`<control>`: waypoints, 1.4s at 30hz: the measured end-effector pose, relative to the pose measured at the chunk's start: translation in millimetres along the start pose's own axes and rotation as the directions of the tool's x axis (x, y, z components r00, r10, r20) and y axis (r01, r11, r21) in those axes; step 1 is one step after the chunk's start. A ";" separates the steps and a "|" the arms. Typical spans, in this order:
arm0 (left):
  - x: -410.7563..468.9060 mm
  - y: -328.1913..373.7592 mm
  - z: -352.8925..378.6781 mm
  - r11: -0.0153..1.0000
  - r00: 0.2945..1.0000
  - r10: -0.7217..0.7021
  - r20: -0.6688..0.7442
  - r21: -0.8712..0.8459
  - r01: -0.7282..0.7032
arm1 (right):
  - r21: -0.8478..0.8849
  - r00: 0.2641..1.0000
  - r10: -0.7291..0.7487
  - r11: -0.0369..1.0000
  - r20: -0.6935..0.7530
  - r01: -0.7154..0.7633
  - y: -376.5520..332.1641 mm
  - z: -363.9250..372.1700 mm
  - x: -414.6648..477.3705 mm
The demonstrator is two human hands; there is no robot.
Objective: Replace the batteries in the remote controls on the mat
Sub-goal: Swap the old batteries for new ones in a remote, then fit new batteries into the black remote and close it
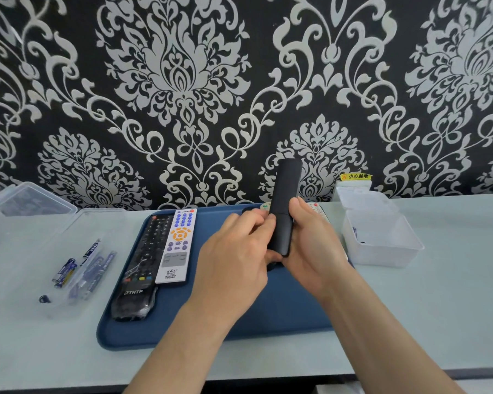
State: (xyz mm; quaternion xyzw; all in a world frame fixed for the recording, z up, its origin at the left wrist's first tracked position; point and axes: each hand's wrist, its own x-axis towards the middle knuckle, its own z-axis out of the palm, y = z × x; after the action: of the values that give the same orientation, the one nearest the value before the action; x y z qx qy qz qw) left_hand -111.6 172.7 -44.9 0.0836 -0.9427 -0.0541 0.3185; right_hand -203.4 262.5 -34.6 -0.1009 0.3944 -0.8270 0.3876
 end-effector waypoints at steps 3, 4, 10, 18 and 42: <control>4.0 1.2 -4.0 0.966 0.988 -0.120 0.093 -0.218 0.138 | -0.078 0.999 -0.027 0.997 -0.025 0.025 1.4 0.5 0.1; 6.8 0.2 -7.8 0.890 0.964 -0.190 0.188 -0.381 0.250 | -0.148 0.998 -0.047 0.988 -0.047 0.039 3.9 0.7 1.3; 11.3 -12.5 -7.3 0.486 0.813 -0.448 0.372 -0.662 0.571 | -0.405 0.998 -0.048 0.913 0.034 0.058 27.0 18.3 2.7; 8.1 -41.1 0.2 0.731 0.697 -0.595 0.400 -0.091 0.676 | -0.938 0.935 -0.169 -0.212 0.311 0.274 25.9 4.9 4.5; -0.1 -53.7 0.1 0.858 0.826 -0.509 0.242 0.214 0.466 | -0.788 0.973 0.023 -0.582 0.230 0.200 55.6 1.9 10.1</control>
State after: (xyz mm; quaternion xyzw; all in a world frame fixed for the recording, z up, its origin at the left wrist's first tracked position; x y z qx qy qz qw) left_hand -104.9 120.1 -53.4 0.3362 -0.9273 -0.0768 0.1453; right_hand -178.2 232.5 -75.4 -0.4793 0.8753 -0.0573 0.0303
